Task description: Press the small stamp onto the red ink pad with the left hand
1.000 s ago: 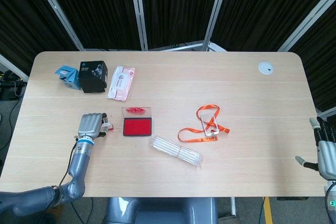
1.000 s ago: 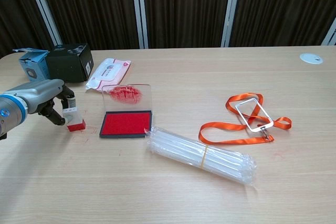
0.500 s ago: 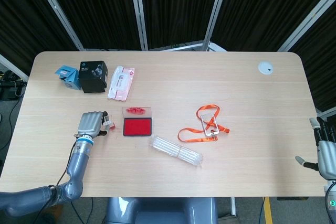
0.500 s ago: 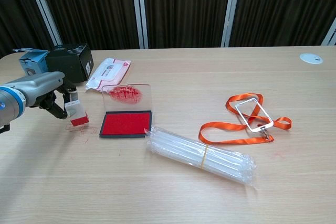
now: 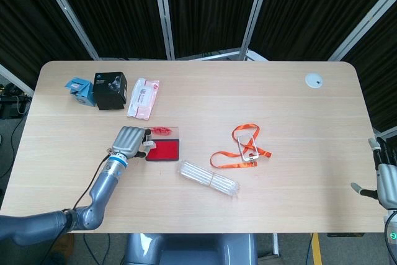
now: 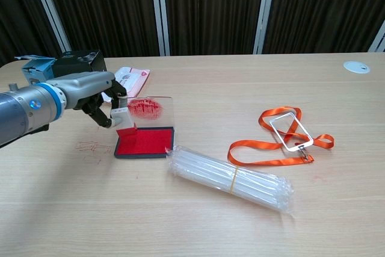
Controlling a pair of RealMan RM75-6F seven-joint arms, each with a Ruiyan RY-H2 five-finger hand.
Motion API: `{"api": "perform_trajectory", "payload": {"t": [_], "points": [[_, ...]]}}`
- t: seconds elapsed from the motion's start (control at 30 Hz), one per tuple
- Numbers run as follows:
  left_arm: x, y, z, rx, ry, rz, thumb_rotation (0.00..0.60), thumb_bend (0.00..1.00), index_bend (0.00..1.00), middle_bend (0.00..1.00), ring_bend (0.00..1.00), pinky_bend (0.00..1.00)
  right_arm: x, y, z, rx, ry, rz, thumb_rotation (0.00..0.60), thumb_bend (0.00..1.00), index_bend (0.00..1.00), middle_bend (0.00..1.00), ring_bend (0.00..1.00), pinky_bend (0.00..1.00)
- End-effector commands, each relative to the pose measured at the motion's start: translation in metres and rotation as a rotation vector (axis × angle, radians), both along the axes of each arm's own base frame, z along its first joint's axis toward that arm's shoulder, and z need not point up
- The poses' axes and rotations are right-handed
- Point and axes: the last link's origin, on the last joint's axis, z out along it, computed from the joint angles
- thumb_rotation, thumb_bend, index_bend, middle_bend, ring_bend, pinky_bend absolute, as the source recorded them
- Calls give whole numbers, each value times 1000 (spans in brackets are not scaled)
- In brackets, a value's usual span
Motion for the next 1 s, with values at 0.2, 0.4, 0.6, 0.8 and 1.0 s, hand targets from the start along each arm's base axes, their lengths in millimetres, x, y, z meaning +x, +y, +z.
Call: {"api": "perform_trajectory", "payload": {"t": [0.2,0.4,0.6,0.8,1.0], "points": [[8,2,-17,-30,26,-41,600,379,561,532,813,865,-4,-2,0,-3,3,-19,600,0,0,0,0,0],[8,2,-23,-29,33,-47,600,382,563,532,813,864,-7,-3,1,-6,4,-28,600,0,0,0,0,0],[3,2,-33,-37,47,-27,600,384,569,534,812,864,-7,-3,2,-12,-1,-29,600,0,0,0,0,0],[1,1,-39,-37,66,-25,600,386,572,536,812,864,-8,-3,3,-15,-3,-29,600,0,0,0,0,0],[1,0,-42,-36,68,-24,600,386,572,537,812,864,-8,-2,4,-17,-5,-30,600,0,0,0,0,0]]}}
